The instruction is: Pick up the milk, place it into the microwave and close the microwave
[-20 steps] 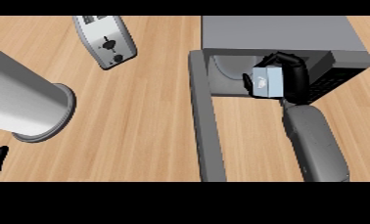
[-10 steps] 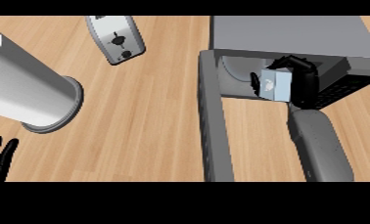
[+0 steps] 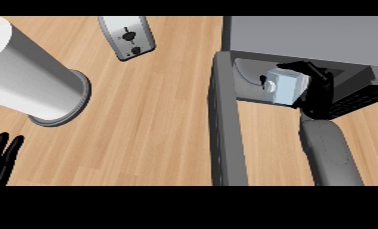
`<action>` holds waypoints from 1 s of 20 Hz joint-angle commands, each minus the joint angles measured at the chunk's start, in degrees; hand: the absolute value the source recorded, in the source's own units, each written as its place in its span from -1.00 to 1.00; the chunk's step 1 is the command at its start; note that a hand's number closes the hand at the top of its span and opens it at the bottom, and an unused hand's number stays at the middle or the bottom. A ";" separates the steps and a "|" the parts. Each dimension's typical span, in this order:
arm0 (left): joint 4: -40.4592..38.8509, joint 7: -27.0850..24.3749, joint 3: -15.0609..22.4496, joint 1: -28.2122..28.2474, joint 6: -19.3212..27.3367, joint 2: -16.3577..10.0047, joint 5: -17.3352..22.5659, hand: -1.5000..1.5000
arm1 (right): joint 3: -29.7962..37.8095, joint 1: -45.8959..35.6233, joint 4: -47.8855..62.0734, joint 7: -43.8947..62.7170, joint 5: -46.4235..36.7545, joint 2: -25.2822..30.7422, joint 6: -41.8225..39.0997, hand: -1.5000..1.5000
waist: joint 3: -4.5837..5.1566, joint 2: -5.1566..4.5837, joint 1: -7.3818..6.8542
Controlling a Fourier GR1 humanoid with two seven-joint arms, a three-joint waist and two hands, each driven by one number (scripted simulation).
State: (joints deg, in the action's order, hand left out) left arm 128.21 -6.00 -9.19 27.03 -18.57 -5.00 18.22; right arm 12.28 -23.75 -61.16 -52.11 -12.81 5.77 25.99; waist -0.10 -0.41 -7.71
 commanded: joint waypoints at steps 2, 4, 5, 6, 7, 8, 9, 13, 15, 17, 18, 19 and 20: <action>-0.18 0.46 0.51 -1.06 0.20 -0.50 -1.70 -1.00 | 1.05 -8.03 9.52 9.78 -5.52 1.75 6.47 -1.00 | 0.30 -3.53 -4.08; -0.22 0.66 1.05 -1.39 -0.15 -0.62 -1.58 -1.00 | 1.24 -7.98 8.68 9.79 -6.19 1.26 7.35 -1.00 | 0.35 -3.50 -4.66; -0.54 0.89 1.96 -1.58 -0.15 -0.53 -2.63 -1.00 | 1.33 -7.36 8.59 9.34 -6.21 0.39 7.75 -1.00 | 0.25 -3.71 -4.45; -0.06 1.08 1.85 -2.01 -0.13 -0.60 -1.89 -1.00 | 1.77 -7.04 8.38 9.35 -6.42 1.36 7.27 -1.00 | 0.26 -3.76 -4.76; -0.20 0.40 1.48 -2.05 -0.27 -0.78 -2.44 -1.00 | 2.05 -3.34 7.90 8.76 -9.09 2.58 9.81 -1.00 | 0.66 -4.12 -4.49; -0.89 0.90 1.99 -2.34 -0.56 -0.97 -2.35 -1.00 | 1.13 -5.94 8.27 11.05 -5.69 0.20 4.45 -1.00 | 0.34 -3.89 -5.25; -0.67 1.26 2.38 -2.46 -0.32 -0.90 -2.86 -1.00 | 0.86 -5.08 8.36 10.44 -4.25 -1.43 3.14 -1.00 | 0.07 -4.17 -5.78; -0.82 1.43 3.07 -3.69 -0.68 -1.17 -2.84 -1.00 | 0.10 -4.46 8.42 10.76 -3.38 -1.51 0.42 -1.00 | 0.14 -4.04 -6.33; -1.07 1.50 3.69 -4.45 -0.77 -1.13 -3.05 -1.00 | 0.06 -4.76 8.56 10.61 -2.74 -2.09 -0.15 -1.00 | 0.09 -4.00 -6.16; -0.86 1.83 4.25 -4.67 -0.71 -1.12 -3.58 -1.00 | 0.01 -5.32 9.24 11.19 -2.59 -2.88 0.02 -1.00 | 0.06 -3.69 -6.06; -0.88 1.93 4.90 -4.56 -0.46 -0.62 -3.94 -1.00 | 0.25 -5.74 9.69 11.57 -2.29 -3.48 0.36 -1.00 | 0.04 -3.61 -6.03; -1.63 1.55 4.23 -5.47 -0.14 -0.69 -4.04 -1.00 | 0.33 -5.79 10.50 11.67 -2.28 -2.75 -0.52 -1.00 | 0.11 -3.79 -5.46; -1.37 1.74 4.65 -5.15 -0.33 -0.72 -4.24 -1.00 | 0.63 -6.13 11.22 11.88 -2.43 -1.99 -0.73 -1.00 | 0.09 -3.53 -5.27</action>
State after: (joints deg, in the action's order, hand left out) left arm 127.15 -4.43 -5.13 22.57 -19.06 -5.86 14.57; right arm 11.69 -21.80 -59.58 -52.65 -14.89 2.69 26.37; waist -0.09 -1.67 -11.54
